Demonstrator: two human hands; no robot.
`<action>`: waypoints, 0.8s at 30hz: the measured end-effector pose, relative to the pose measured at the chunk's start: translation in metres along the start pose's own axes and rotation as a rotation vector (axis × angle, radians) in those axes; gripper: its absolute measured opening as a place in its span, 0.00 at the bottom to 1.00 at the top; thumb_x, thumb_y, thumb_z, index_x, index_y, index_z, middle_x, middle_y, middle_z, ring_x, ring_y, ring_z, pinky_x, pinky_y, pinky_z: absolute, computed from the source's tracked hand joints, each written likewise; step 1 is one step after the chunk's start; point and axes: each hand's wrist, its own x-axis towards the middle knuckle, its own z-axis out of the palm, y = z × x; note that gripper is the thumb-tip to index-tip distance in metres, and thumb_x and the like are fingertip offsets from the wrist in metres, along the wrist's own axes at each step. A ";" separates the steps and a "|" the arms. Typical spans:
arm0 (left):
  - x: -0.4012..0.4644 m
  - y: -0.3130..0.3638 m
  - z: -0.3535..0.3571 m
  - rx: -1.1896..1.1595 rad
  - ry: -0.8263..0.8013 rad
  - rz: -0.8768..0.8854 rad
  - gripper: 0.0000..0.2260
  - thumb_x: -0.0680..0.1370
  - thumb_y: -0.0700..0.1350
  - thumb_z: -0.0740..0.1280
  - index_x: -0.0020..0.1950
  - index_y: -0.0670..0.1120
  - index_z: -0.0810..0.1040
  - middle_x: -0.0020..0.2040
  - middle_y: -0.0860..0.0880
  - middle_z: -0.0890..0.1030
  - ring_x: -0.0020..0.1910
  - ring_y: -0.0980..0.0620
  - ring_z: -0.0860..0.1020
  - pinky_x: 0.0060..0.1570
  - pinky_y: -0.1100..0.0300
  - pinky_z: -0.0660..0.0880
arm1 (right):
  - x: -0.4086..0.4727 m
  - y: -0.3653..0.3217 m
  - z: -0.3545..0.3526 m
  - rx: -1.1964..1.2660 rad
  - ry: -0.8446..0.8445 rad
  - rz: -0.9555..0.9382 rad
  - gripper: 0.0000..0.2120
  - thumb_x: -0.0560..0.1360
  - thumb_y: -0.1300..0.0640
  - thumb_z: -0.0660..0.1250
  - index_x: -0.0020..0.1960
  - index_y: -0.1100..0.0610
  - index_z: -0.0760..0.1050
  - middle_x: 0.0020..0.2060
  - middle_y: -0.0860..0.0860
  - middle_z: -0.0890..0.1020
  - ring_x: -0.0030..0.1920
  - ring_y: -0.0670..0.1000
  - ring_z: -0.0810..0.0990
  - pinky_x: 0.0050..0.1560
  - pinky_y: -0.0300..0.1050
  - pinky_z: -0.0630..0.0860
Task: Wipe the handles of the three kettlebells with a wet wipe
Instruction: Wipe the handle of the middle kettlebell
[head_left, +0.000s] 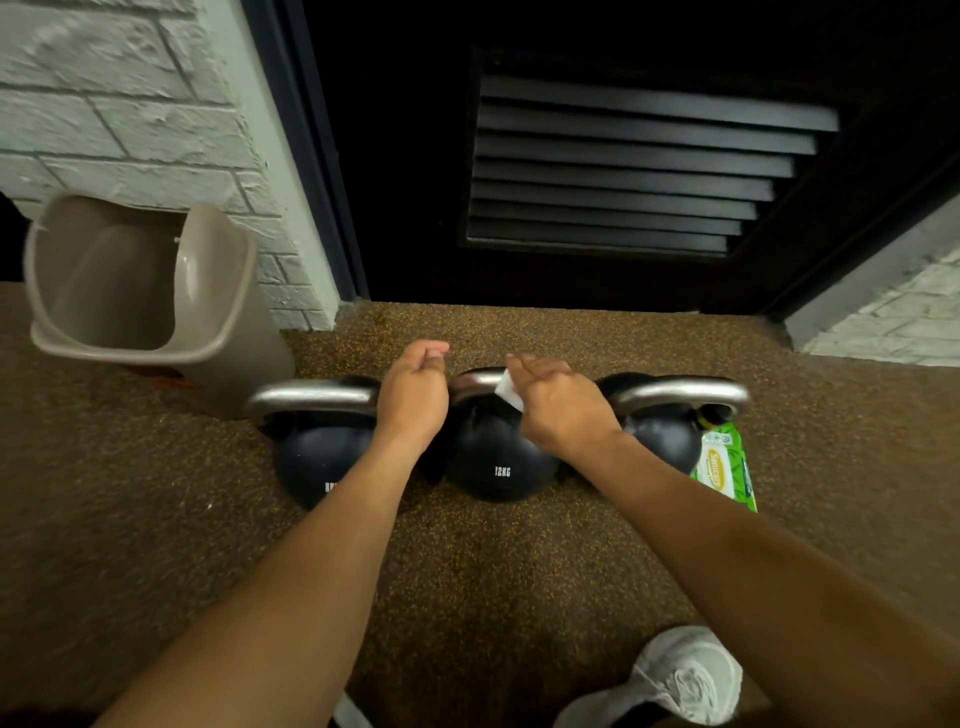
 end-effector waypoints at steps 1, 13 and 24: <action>0.001 0.001 0.000 -0.006 0.004 0.000 0.11 0.84 0.47 0.58 0.56 0.59 0.79 0.61 0.52 0.80 0.62 0.50 0.78 0.68 0.46 0.73 | 0.004 -0.006 -0.005 -0.025 -0.012 -0.006 0.32 0.76 0.58 0.62 0.78 0.57 0.57 0.75 0.55 0.66 0.74 0.57 0.65 0.71 0.51 0.64; 0.013 0.005 -0.007 -0.059 0.102 0.018 0.11 0.84 0.44 0.60 0.52 0.57 0.80 0.56 0.51 0.82 0.58 0.49 0.80 0.62 0.51 0.76 | 0.046 -0.083 -0.001 -0.584 -0.190 -0.212 0.14 0.82 0.54 0.58 0.62 0.56 0.77 0.59 0.55 0.80 0.62 0.58 0.75 0.69 0.55 0.64; -0.007 0.030 0.036 0.221 -0.071 0.206 0.13 0.86 0.44 0.58 0.63 0.51 0.81 0.60 0.51 0.81 0.58 0.54 0.76 0.52 0.64 0.68 | -0.008 0.020 0.028 0.115 0.319 -0.062 0.24 0.77 0.56 0.62 0.73 0.59 0.70 0.68 0.56 0.76 0.69 0.57 0.74 0.73 0.55 0.63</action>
